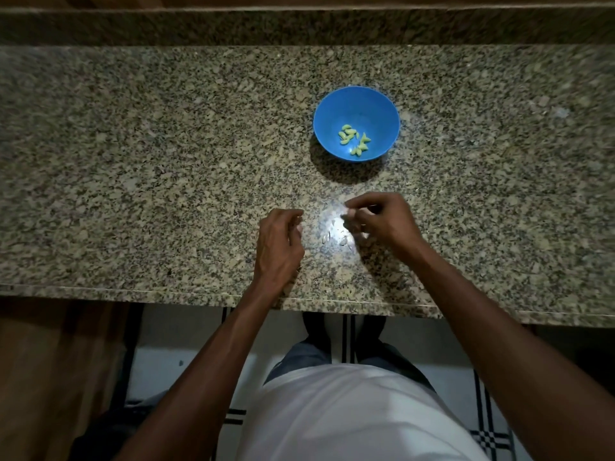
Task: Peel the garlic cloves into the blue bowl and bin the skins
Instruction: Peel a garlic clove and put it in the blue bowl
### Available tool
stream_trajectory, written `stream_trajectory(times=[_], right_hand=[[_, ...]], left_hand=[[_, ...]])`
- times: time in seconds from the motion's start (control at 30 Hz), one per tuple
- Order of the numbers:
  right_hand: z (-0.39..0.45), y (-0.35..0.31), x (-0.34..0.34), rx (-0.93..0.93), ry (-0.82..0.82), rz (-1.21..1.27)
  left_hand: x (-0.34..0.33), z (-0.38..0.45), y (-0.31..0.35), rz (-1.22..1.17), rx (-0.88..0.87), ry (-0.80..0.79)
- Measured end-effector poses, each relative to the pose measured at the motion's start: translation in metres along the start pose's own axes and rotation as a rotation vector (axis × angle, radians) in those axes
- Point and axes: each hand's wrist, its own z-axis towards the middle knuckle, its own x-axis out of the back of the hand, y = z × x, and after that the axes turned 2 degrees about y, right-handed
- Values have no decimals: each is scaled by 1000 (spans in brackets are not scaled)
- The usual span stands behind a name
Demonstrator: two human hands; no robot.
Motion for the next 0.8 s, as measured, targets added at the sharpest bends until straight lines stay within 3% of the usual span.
stream_trajectory(times=[0.1,0.27,0.4,0.5,0.63,0.8], right_hand=[[-3,4,24,-53,129,68],[-21,11,18,2,173,-196],[-37,22,-18,169,109,-418],[-43,22,-33,242,22,-420],[-36,13,-12,113,127,-234],[-16,14,-3,207,105,-449]], left_hand=[[-3,2,2,-31,-38,2],[-13,4,5,27,-62,-51],[-20,-4,9,57,-97,-123],[-22,-6,11,25,-120,-150],[-18,-1,11,21,-91,-97],[-14,5,2,111,-107,-163]])
